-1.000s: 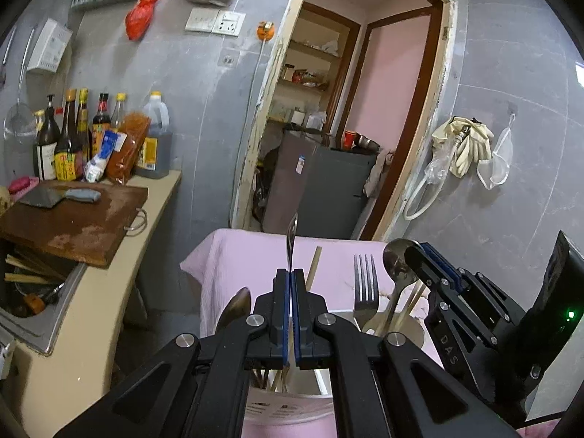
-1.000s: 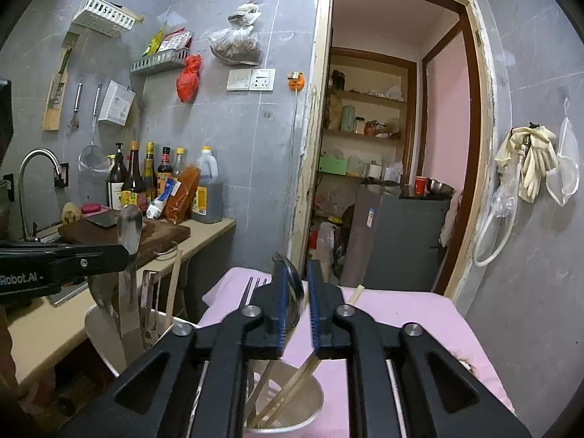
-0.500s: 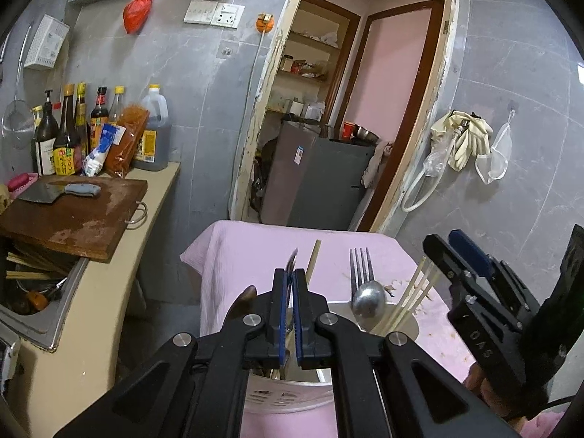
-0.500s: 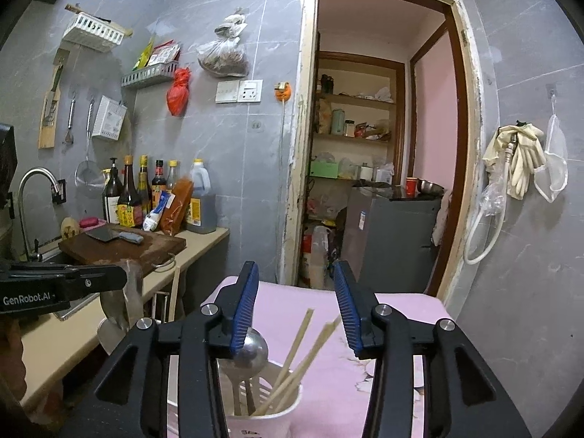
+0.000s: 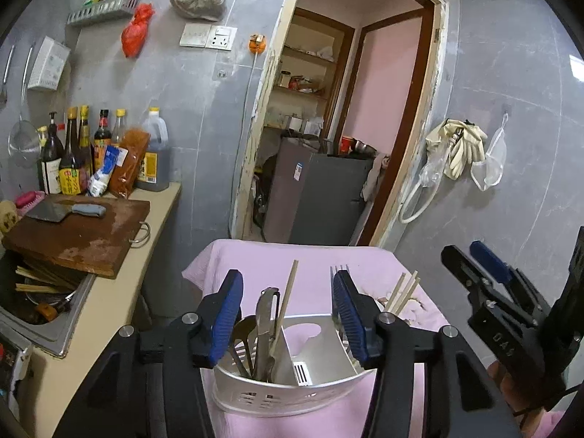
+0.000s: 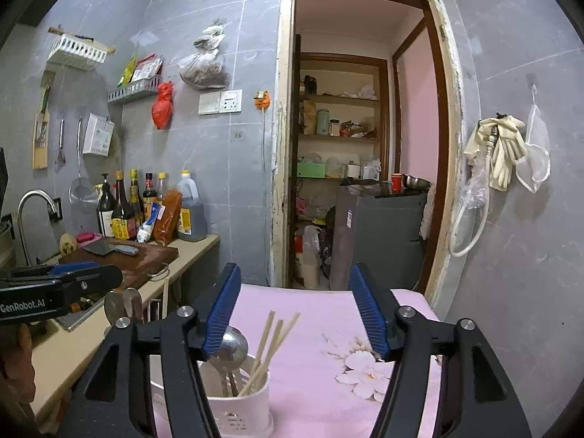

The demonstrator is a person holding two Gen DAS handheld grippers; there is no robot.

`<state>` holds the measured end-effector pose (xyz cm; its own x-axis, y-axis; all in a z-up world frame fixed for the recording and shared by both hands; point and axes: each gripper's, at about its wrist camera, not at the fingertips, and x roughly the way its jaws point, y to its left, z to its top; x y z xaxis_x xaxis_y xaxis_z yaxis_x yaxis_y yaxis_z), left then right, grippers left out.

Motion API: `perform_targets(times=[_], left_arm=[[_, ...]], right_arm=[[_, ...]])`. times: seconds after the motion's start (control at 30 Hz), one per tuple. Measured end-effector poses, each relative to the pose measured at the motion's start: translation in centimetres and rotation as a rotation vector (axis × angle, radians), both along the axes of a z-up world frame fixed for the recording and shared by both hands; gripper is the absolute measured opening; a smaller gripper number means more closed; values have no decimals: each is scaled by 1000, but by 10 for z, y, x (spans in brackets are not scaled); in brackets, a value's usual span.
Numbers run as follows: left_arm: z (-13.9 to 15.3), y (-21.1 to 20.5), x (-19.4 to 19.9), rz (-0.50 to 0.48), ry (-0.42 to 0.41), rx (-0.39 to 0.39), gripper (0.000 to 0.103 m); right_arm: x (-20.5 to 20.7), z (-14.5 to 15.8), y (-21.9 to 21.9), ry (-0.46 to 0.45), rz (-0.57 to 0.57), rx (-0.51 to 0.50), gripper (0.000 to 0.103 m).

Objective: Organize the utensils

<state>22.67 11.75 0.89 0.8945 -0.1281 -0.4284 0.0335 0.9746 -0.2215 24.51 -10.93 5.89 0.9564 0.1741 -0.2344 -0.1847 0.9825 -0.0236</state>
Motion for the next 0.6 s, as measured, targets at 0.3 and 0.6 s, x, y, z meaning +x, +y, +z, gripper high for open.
perform_targets(times=[0.3,0.6], left_arm=[[12,-17,-26,59,-22,21,87],[18,-38,-66,161,-49,45,102]], right_arm=[[-23,10,-34,21,-7,17,78],[-54,23,-72,39,-1,17,94]])
